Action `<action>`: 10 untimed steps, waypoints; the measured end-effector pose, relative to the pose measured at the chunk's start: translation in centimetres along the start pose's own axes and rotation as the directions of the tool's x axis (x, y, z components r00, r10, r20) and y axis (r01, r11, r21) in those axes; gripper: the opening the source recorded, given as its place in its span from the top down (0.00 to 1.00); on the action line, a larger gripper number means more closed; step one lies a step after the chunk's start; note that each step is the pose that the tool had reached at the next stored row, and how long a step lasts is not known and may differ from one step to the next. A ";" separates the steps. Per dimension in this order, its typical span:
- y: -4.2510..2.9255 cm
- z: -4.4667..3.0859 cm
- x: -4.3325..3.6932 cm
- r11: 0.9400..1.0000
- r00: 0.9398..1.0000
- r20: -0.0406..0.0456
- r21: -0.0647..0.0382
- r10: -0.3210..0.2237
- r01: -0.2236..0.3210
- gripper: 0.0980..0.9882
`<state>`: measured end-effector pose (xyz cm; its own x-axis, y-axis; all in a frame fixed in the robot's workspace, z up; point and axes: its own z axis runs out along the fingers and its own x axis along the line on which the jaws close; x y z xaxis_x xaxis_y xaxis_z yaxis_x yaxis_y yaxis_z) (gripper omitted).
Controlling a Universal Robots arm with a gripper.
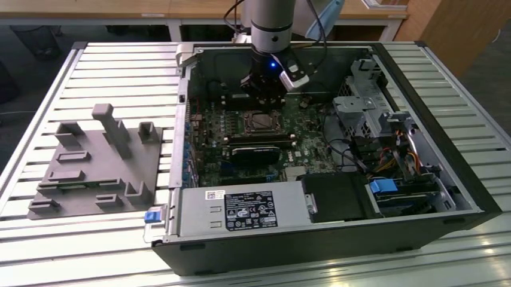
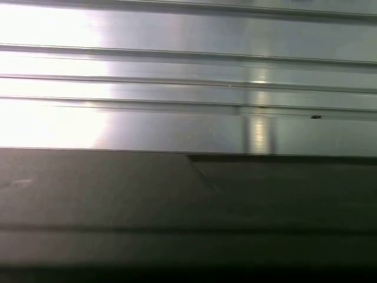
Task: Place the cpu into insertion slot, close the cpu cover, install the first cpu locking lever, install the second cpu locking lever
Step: 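Install the first cpu locking lever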
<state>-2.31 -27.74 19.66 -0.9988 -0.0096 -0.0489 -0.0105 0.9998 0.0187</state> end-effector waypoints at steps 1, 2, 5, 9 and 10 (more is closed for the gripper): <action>0.00 -0.01 0.00 1.000 1.000 0.000 -0.001 0.000 0.000 0.99; 0.01 -0.01 0.00 1.000 1.000 0.000 -0.001 0.000 0.000 0.99; 0.00 -0.03 -0.01 1.000 1.000 0.000 -0.001 0.000 0.000 0.99; 0.00 -0.08 -0.03 1.000 1.000 0.000 -0.001 0.000 0.000 0.99; 0.00 -0.08 -0.03 1.000 1.000 0.000 -0.001 0.000 0.000 0.99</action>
<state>-2.28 -27.74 19.75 -0.9988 -0.0096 -0.0489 -0.0106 0.9998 0.0194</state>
